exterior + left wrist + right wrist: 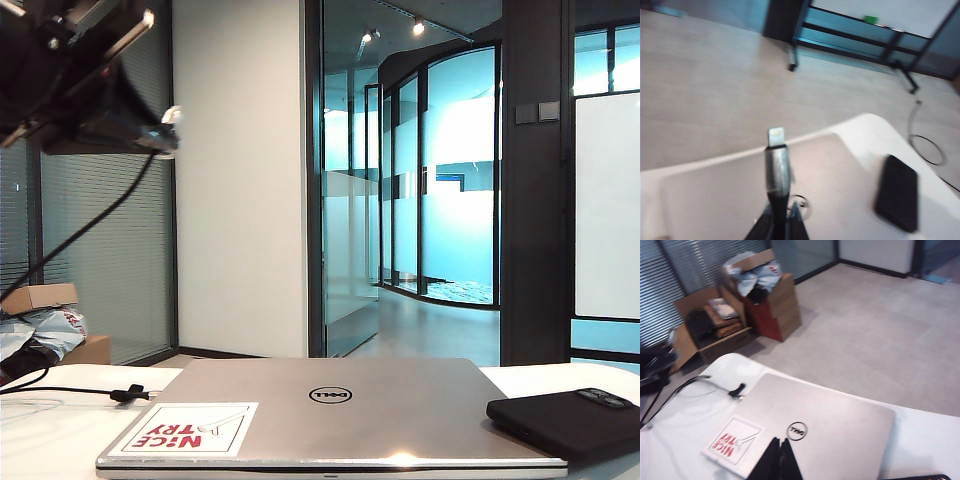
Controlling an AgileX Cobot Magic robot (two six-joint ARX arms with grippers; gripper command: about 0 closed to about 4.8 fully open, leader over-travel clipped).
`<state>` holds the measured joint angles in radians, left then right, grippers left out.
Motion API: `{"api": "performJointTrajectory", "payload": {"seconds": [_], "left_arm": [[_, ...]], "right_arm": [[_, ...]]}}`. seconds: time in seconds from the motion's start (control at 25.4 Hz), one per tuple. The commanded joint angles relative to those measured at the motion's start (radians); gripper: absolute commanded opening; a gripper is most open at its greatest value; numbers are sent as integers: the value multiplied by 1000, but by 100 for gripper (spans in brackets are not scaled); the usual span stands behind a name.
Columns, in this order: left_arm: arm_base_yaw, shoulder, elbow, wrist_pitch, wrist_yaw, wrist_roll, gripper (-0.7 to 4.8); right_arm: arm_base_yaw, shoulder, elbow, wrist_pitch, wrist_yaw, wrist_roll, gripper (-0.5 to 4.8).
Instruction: Pick up the charging cable and the phone, plug the charging cable into the charging port on the phone, and finally place them back on the table.
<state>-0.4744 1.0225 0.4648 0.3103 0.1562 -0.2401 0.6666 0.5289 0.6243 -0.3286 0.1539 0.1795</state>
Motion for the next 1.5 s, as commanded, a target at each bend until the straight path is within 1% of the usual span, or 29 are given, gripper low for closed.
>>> {"api": "performJointTrajectory", "payload": {"seconds": [0.04,0.08,0.16,0.2,0.24,0.32,0.35,0.47,0.55,0.71,0.79,0.87,0.91,0.95,0.99,1.02,1.06,1.18,1.34,1.42,1.46,1.5], "left_arm": [[-48,-3,3,3,5,-32,-6],[-63,-3,3,3,5,-33,-6],[-103,-3,3,3,5,-33,-6],[-119,-3,3,3,5,-33,-6],[-126,-3,3,3,5,-33,-6],[-135,-3,3,1,5,-32,-6],[-136,-3,3,-3,5,-29,-6],[-137,-3,3,-13,5,-20,-6],[-137,-3,3,-32,5,-18,-6],[-137,-3,3,-69,5,-18,-6],[-137,-2,3,-67,5,-10,-6],[-137,-2,3,-67,5,29,-6],[-137,-2,3,-66,5,31,-6],[-137,-2,3,-65,5,30,-6],[-137,-2,3,-63,5,30,-6],[-137,-2,3,-61,5,30,-6],[-137,-2,3,-61,5,30,-6],[-137,-2,3,-61,5,30,-6],[-137,-2,3,-61,5,30,-6],[-137,-2,3,-61,5,30,-6],[-137,-2,3,-61,5,30,-6],[-137,-3,3,-61,5,30,-6]], "right_arm": [[-40,-3,4,11,1,13,-2],[-57,-3,4,6,0,15,-2],[-114,-3,3,-12,-46,70,-2],[-159,-3,-2,-13,-117,101,-2],[-188,-1,-8,-12,-167,113,-2],[-242,0,-26,-10,-245,133,-2],[-265,0,-37,-10,-266,154,-2],[-341,-3,-84,0,-311,264,-2],[-406,-3,-132,28,-322,361,-2],[-484,3,-193,64,-345,474,-1],[-510,6,-215,63,-349,497,-2],[-531,9,-238,62,-377,516,-1],[-541,13,-247,58,-392,545,0],[-551,18,-259,53,-413,595,12],[-559,27,-269,53,-431,632,47],[-566,35,-279,53,-452,658,94],[-574,48,-290,53,-476,681,152],[-597,104,-312,48,-496,745,289],[-629,180,-313,85,-492,744,290],[-652,219,-313,101,-496,744,328],[-663,239,-313,107,-497,744,341],[-678,265,-313,117,-500,744,343]]}}
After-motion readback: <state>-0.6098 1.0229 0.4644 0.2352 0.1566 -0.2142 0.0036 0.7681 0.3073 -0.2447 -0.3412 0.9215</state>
